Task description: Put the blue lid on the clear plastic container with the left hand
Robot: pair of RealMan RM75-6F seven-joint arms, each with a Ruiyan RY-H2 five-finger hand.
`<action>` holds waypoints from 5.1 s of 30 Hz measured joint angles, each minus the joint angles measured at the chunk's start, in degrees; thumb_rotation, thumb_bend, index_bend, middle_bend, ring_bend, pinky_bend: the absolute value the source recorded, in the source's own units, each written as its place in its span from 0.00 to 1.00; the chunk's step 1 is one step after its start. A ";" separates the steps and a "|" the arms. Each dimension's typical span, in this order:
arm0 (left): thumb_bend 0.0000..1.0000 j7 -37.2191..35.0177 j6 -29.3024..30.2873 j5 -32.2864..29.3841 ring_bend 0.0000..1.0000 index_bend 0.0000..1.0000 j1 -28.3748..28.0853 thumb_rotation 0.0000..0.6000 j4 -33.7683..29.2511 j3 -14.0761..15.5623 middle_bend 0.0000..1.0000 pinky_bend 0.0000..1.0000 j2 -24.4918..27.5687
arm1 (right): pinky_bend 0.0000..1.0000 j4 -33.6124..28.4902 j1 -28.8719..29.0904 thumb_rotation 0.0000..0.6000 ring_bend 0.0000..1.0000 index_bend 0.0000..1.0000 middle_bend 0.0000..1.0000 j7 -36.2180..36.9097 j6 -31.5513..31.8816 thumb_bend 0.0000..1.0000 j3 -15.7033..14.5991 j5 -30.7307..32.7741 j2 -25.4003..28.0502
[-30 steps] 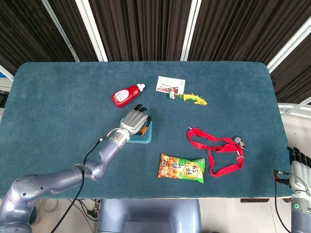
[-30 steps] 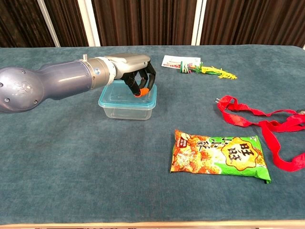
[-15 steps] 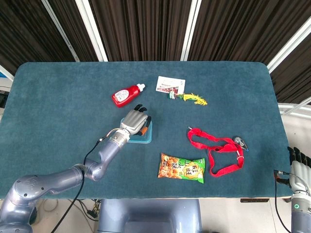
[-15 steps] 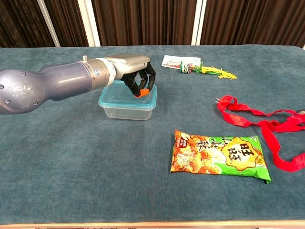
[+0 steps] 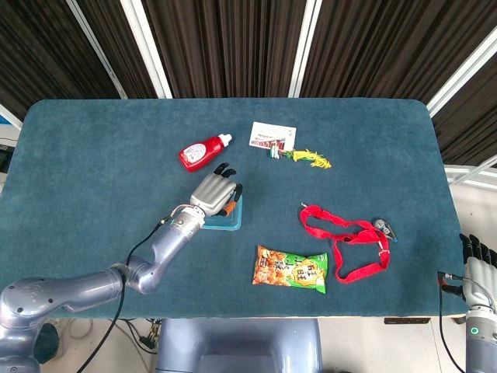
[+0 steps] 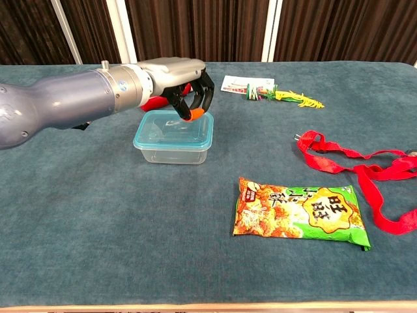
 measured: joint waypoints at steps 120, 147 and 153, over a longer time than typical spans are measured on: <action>0.47 -9.19 1.92 15.20 0.16 0.67 7.17 1.00 -2.17 7.88 0.65 0.06 0.92 | 0.00 -1.29 0.08 1.00 0.00 0.04 0.00 -0.47 -0.19 0.27 -0.03 1.30 1.07; 0.47 -6.59 2.09 17.47 0.16 0.67 7.57 1.00 1.91 9.39 0.65 0.06 -1.23 | 0.00 -0.74 0.28 1.00 0.00 0.04 0.00 -1.46 -0.50 0.27 -0.03 2.36 1.01; 0.47 -6.82 2.20 17.91 0.16 0.67 7.62 1.00 2.25 9.34 0.65 0.06 -1.46 | 0.00 -0.74 0.27 1.00 0.00 0.04 0.00 -1.51 -0.33 0.27 0.02 2.38 0.99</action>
